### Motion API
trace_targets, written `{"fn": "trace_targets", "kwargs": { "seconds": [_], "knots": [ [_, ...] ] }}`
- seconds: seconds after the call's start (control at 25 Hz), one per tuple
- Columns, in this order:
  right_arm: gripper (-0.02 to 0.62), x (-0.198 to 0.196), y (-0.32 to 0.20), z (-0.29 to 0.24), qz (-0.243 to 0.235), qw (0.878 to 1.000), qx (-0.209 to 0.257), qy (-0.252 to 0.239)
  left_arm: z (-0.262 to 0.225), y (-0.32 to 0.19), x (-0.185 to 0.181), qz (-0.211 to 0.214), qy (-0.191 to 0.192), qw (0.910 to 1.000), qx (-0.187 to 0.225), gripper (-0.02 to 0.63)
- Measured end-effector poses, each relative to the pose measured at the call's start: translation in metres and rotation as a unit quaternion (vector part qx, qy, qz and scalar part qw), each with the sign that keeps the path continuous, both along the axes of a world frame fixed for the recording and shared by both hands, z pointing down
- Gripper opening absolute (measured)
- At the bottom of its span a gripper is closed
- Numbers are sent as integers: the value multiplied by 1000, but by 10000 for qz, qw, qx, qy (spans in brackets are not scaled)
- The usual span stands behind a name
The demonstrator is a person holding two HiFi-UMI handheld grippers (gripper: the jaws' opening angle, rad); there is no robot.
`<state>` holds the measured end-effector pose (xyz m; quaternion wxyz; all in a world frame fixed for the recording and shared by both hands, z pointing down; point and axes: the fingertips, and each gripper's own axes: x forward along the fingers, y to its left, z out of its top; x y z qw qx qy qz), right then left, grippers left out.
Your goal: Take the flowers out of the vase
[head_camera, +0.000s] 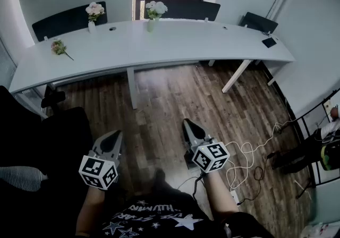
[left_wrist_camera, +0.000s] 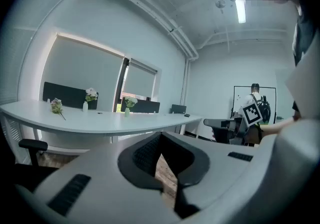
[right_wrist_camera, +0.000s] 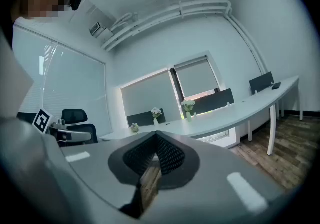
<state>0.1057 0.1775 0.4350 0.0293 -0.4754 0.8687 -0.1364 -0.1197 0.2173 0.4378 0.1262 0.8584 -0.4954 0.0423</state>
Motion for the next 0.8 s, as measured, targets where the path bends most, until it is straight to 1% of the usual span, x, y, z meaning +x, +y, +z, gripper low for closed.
{"fn": "trace_targets", "kwargs": {
  "seconds": [0.16, 0.28, 0.48, 0.6, 0.68, 0.8],
  "knots": [
    [2, 1, -22, 0, -46, 10000, -9, 27, -4, -25, 4, -36, 67, 10000, 24, 9],
    [2, 2, -35, -2, -92, 10000, -2, -8, -9, -39, 7, -60, 17, 10000, 64, 9],
    [2, 2, -58, -7, -134, 9999, 33, -5, -12, -60, 8, -57, 37, 10000, 61, 9],
    [2, 8, -69, -4, -132, 9999, -24, -39, -16, -70, 18, 15, 35, 9999, 97, 9],
    [2, 14, -74, -1, -115, 9999, -22, 48, -19, -74, 28, 85, -11, 9998, 169, 9],
    [2, 16, -79, 3, -216, 9988, 201, 380, -15, -85, 40, 108, -63, 9998, 148, 9]
  ]
}}
